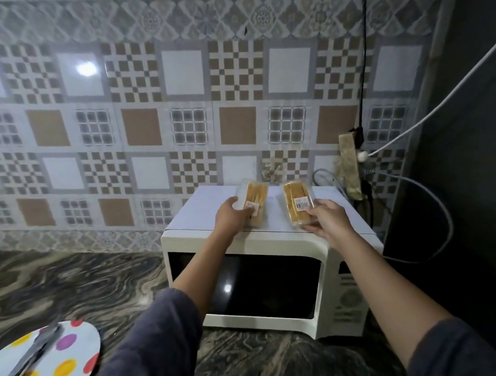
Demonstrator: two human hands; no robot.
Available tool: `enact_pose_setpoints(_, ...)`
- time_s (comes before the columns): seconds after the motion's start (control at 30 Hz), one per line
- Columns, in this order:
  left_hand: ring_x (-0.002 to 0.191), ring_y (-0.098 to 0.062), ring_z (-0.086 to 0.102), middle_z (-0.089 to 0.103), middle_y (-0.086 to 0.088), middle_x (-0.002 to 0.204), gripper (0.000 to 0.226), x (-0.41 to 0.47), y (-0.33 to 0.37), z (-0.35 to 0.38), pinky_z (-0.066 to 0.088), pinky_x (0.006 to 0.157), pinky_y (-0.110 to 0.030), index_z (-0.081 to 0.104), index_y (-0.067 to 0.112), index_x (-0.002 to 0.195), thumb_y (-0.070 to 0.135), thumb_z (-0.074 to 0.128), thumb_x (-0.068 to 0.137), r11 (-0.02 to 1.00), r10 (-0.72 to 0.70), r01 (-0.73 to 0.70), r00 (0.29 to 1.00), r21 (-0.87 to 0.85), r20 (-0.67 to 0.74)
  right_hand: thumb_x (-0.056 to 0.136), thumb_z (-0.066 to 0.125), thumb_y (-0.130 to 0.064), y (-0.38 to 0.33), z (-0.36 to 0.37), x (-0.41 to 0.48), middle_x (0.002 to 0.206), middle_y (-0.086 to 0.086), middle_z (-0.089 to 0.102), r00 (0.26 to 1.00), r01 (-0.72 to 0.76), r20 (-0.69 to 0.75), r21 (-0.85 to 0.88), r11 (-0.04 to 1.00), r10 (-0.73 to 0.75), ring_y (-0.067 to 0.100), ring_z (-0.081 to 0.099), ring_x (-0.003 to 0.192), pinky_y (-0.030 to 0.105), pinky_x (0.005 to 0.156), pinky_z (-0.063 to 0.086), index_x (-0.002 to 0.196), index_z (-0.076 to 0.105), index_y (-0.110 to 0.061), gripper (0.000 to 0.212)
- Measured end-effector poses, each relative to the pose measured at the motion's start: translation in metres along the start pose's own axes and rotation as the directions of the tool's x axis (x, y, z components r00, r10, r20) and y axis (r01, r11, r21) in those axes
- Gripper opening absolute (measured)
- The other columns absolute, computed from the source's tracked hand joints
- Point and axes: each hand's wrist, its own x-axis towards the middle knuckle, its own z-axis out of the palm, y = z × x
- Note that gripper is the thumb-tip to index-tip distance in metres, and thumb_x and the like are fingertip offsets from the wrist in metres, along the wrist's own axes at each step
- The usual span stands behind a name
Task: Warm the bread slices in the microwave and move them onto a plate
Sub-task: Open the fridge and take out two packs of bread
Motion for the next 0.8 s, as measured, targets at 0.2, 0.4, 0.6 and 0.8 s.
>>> enact_pose_setpoints(0.2, 0.123, -0.027, 0.050, 0.049, -0.012, 0.138, 0.059, 0.004, -0.006, -0.011, 0.039, 0.100, -0.034, 0.039, 0.005, 0.138, 0.031, 0.059, 0.090, 0.988, 0.046, -0.040, 0.998, 0.150, -0.033, 0.088, 0.058, -0.019, 0.007, 0.013, 0.005, 0.107, 0.008, 0.066, 0.972, 0.156, -0.102, -0.380, 0.912, -0.209, 0.027, 0.065, 0.094, 0.033, 0.081, 0.053, 0.114, 0.061, -0.013, 0.026)
enact_pose_setpoints(0.4, 0.113, -0.032, 0.055, 0.060, -0.017, 0.118, 0.047, 0.003, -0.014, -0.008, 0.042, 0.085, -0.033, 0.057, -0.004, 0.117, 0.035, 0.054, 0.091, 0.978, 0.094, -0.074, 0.991, 0.195, -0.094, 0.089, 0.060, -0.022, 0.014, 0.019, 0.003, 0.111, 0.013, 0.066, 0.940, 0.173, -0.155, -0.546, 0.820, -0.302, 0.029, 0.057, 0.107, 0.024, 0.074, 0.036, 0.107, 0.063, -0.002, 0.027)
enact_pose_setpoints(0.6, 0.080, -0.033, 0.057, 0.060, -0.019, 0.081, 0.042, -0.002, -0.020, -0.003, 0.040, 0.064, -0.033, 0.061, -0.006, 0.078, 0.035, 0.060, 0.087, 0.985, 0.111, -0.083, 0.977, 0.154, -0.183, 0.090, 0.059, -0.027, 0.020, 0.022, 0.000, 0.105, 0.014, 0.066, 0.916, 0.206, -0.182, -0.552, 0.808, -0.358, 0.025, 0.057, 0.090, 0.025, 0.070, 0.038, 0.105, 0.062, -0.004, 0.027)
enact_pose_setpoints(0.8, 0.098, -0.045, 0.055, 0.058, -0.033, 0.101, 0.047, -0.006, -0.018, 0.001, 0.047, 0.078, -0.046, 0.061, -0.013, 0.093, 0.034, 0.060, 0.087, 0.984, 0.130, -0.101, 0.970, 0.148, -0.206, 0.090, 0.058, -0.029, 0.022, 0.024, 0.000, 0.104, 0.013, 0.066, 0.911, 0.214, -0.173, -0.577, 0.788, -0.375, 0.019, 0.051, 0.081, 0.025, 0.070, 0.038, 0.105, 0.062, -0.004, 0.030)
